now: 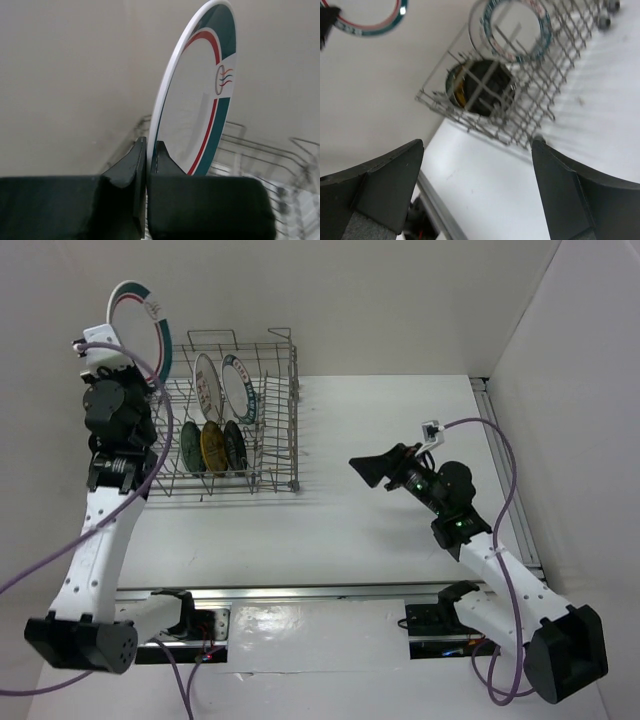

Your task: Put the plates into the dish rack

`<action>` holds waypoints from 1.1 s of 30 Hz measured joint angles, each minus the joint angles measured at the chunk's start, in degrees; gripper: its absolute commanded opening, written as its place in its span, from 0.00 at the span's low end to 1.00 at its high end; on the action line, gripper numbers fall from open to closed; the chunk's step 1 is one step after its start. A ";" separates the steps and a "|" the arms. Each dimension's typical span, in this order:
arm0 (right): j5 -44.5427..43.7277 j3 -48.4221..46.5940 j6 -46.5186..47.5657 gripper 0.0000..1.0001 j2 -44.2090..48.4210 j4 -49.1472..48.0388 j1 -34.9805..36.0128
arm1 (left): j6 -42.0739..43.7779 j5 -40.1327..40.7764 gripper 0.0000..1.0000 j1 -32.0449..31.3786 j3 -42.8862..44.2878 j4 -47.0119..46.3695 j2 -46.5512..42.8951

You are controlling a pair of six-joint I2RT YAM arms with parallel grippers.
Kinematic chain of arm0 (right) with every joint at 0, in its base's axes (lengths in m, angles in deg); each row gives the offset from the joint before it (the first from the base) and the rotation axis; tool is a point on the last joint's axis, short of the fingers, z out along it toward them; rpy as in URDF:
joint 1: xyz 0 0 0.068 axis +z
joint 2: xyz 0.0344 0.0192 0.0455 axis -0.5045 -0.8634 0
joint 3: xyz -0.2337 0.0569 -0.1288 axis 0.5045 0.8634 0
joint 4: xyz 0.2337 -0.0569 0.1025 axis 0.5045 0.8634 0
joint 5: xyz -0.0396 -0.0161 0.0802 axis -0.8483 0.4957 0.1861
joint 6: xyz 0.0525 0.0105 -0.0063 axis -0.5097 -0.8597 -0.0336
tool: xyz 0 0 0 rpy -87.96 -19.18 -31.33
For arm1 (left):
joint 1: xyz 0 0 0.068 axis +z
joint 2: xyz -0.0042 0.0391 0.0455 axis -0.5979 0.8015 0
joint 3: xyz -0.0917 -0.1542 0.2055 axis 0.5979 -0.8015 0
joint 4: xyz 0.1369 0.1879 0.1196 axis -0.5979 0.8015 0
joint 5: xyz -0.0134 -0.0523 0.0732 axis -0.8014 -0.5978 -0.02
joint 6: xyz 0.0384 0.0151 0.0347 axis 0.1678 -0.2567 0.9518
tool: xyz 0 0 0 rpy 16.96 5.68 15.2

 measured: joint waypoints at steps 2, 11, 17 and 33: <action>1.03 2.73 -0.87 0.96 0.42 0.59 0.00 | 3.85 4.42 0.00 1.38 0.22 -4.61 4.17; 4.17 5.92 -2.10 0.96 8.70 4.11 0.02 | 13.92 12.63 0.00 4.46 -2.69 -21.94 17.40; 4.52 5.84 -1.22 0.96 12.00 7.74 0.13 | 12.94 10.84 0.00 6.51 -2.69 -24.46 22.77; 4.87 4.96 0.24 0.96 11.56 10.38 0.13 | 2.51 4.07 0.00 8.15 -7.21 -22.14 33.79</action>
